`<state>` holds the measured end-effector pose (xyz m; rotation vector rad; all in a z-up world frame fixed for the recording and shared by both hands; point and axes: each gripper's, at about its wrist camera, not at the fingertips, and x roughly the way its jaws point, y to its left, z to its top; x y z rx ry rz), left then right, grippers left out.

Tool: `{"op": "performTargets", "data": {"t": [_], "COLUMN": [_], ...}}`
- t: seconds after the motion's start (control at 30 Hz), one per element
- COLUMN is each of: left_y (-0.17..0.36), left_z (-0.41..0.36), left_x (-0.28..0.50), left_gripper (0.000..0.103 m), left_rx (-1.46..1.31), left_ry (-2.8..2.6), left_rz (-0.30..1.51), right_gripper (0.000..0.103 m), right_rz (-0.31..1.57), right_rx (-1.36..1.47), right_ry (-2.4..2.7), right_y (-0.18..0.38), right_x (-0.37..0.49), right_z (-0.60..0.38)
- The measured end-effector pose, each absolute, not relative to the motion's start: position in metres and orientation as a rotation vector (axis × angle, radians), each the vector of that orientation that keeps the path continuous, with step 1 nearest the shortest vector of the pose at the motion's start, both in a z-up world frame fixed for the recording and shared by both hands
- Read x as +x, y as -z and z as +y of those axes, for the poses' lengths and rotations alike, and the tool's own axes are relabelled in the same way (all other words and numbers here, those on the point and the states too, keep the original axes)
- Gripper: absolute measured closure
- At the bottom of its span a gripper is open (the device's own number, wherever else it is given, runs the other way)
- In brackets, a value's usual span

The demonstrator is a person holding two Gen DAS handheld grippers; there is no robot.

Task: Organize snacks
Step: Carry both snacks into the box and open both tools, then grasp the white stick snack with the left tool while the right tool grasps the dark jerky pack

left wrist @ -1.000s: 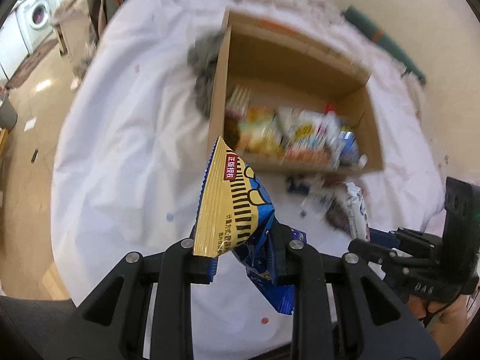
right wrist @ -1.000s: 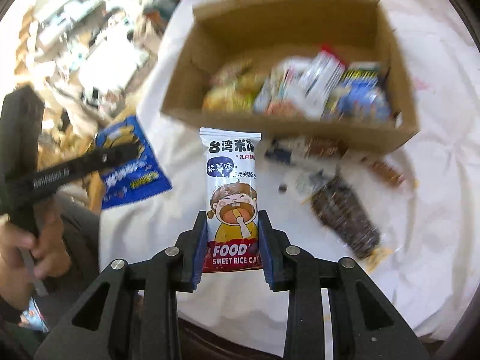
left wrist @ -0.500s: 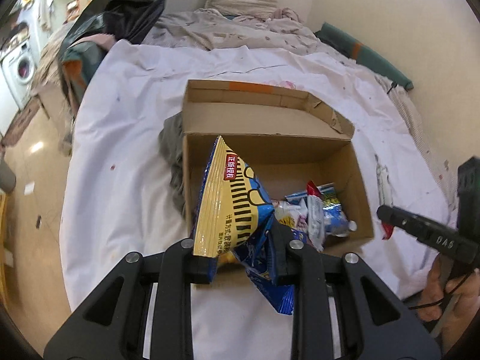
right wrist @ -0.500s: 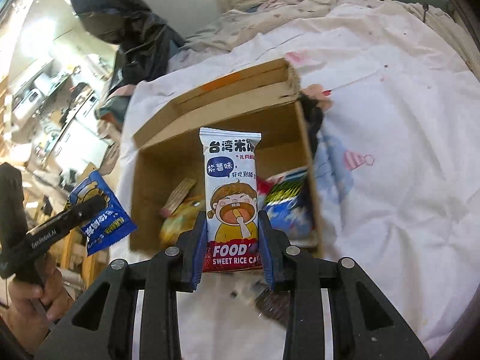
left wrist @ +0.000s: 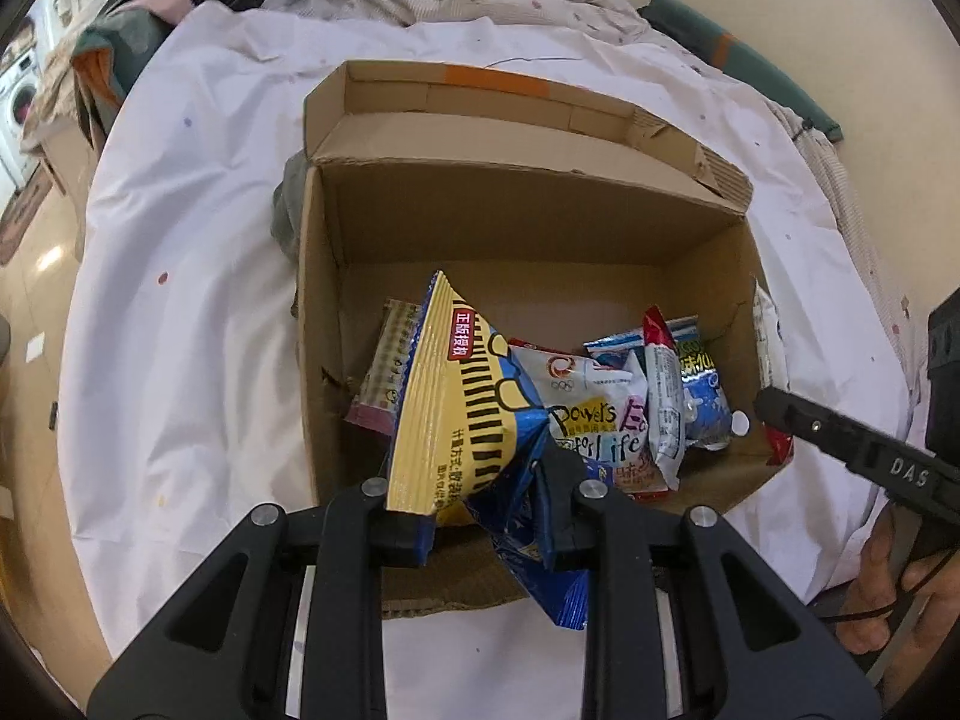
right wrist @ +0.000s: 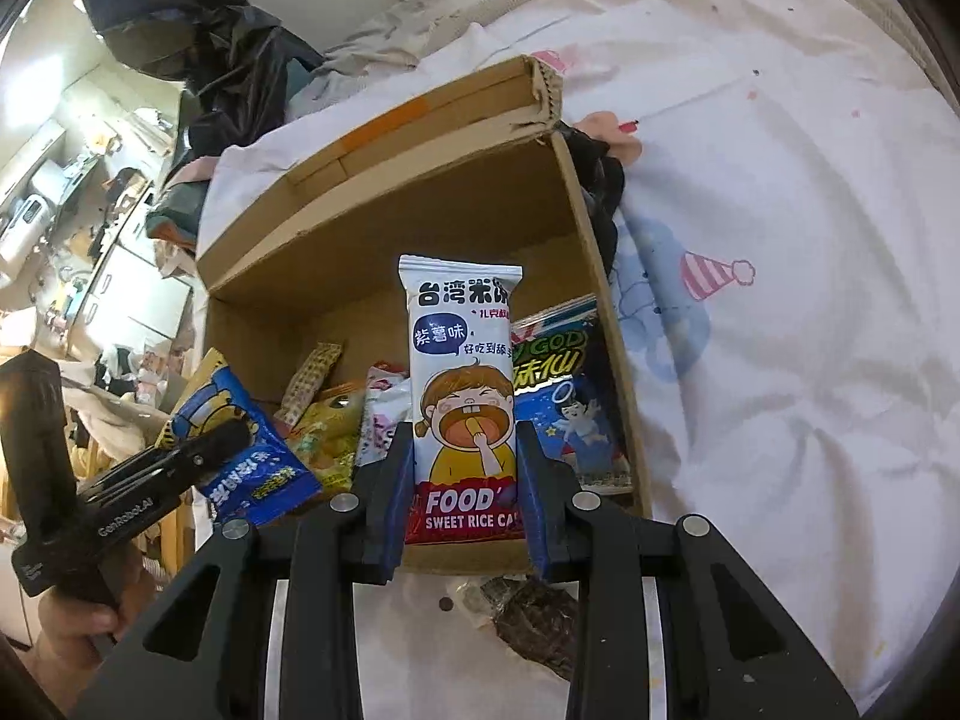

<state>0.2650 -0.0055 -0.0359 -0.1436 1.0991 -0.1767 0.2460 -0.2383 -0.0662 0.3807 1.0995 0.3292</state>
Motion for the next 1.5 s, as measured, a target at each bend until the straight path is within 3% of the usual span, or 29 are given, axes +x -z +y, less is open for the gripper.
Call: {"op": "performTargets", "data": {"t": [0.53, 0.63, 0.7, 0.77, 0.87, 1.23, 1.5], "left_y": [0.042, 0.040, 0.037, 0.035, 0.033, 0.023, 0.016], "left_z": [-0.001, -0.002, -0.003, -0.003, -0.001, 0.015, 0.007], "left_x": [0.267, 0.266, 0.264, 0.263, 0.263, 0.258, 0.246], "left_gripper": [0.076, 0.061, 0.050, 0.030, 0.019, 0.019, 0.019], "left_rx": [-0.168, -0.154, -0.139, -0.133, -0.142, -0.200, -0.159], "left_ry": [0.173, 0.162, 0.156, 0.154, 0.144, 0.117, 0.128], "left_rz": [1.134, 1.114, 1.092, 1.085, 1.075, 1.037, 1.015], "right_gripper": [0.067, 0.059, 0.048, 0.035, 0.034, 0.034, 0.034], "right_rz": [1.175, 1.178, 1.168, 1.151, 1.123, 1.109, 1.068], "right_rx": [0.382, 0.404, 0.426, 0.456, 0.468, 0.475, 0.319], "right_ry": [-0.296, -0.302, -0.309, -0.315, -0.320, -0.297, -0.294], "right_y": [0.084, 0.084, 0.083, 0.079, 0.074, 0.070, 0.062], "right_x": [0.248, 0.248, 0.248, 0.247, 0.246, 0.242, 0.206], "right_z": [-0.235, -0.237, -0.240, -0.243, -0.245, -0.254, -0.261]}}
